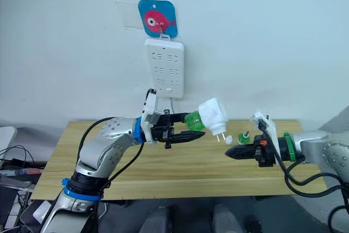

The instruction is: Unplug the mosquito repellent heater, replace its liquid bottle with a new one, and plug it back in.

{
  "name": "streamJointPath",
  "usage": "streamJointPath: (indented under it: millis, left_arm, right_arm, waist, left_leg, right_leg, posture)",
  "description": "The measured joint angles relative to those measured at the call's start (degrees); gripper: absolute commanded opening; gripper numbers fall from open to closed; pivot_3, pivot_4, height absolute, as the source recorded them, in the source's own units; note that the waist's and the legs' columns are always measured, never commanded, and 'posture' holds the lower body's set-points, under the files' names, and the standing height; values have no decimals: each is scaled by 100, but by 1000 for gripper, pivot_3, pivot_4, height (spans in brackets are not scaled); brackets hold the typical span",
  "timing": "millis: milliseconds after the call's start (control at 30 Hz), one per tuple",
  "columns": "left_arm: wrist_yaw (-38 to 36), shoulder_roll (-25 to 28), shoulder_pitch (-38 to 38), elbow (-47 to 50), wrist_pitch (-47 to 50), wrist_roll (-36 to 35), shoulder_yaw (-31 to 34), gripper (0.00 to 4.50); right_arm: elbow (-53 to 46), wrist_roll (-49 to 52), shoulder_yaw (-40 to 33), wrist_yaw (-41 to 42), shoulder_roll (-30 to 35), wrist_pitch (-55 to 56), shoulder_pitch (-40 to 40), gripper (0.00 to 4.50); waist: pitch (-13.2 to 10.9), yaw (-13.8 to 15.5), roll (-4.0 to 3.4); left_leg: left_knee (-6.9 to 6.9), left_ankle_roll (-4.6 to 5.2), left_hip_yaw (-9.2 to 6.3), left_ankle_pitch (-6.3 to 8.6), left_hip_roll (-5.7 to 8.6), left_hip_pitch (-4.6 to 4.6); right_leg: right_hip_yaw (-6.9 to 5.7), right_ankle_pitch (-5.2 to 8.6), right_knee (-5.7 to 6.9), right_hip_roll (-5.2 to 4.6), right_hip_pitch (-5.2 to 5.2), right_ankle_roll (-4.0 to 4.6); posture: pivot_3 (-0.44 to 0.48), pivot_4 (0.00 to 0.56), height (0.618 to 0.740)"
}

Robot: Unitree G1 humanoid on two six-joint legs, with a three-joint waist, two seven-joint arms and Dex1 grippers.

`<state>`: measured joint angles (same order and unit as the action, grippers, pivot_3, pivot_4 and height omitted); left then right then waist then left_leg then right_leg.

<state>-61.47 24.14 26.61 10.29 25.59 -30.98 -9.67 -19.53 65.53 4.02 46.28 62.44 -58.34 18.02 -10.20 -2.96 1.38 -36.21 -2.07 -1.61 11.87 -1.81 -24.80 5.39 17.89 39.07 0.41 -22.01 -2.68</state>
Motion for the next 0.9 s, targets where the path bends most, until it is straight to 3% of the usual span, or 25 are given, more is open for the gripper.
streamJointPath:
  millis: [200, 367, 567, 700, 900]
  left_arm:
    - [-331, 504, -254, 112, 1149, -768, 45, 2221]
    - [-310, 716, -263, 81, 2293, -1477, 234, 2221]
    - [-606, 1219, -271, -11, 3072, -1622, 102, 2221]
    - [-797, 1301, -275, -14, 3171, -1601, -40, 2221]
    - [-832, 1233, -226, -200, 3517, -1595, -330, 2221]
  right_arm:
    - [913, -3197, 403, 1736, 30, 3806, -465, 2747]
    - [2030, -4837, 404, 2087, -927, 7408, -327, 4457]
    - [3415, -5837, 407, 2017, -1651, 11279, 487, 4457]
    - [3674, -5910, 550, 1884, -1759, 12208, 874, 4457]
    - [3633, -5802, 1167, 1777, -1791, 12761, 1021, 4457]
  waist:
    - [0, -37, 0]
    - [-1, -47, 0]
    - [-4, -69, -3]
    - [-4, -63, -3]
    - [-4, -55, -3]
  left_leg:
    - [0, 0, 4, 0, -1, 4]
    - [-5, -1, 2, 0, -1, 6]
    - [-10, -3, -1, -2, -1, 27]
    - [-10, -4, -8, -2, -1, 52]
    - [-11, -3, -9, -2, 2, 90]
  right_leg:
    - [2, 0, 1, 1, 0, 0]
    - [1, 0, 9, 0, 3, 0]
    - [1, -1, 15, -2, 26, 1]
    - [-5, 0, 14, -4, 57, 3]
    - [2, 0, 22, -6, 89, 3]
  posture:
    - [-60, 164, 740]
    - [-64, 164, 740]
    - [-66, 160, 740]
    - [-67, 157, 740]
    - [-71, 156, 740]
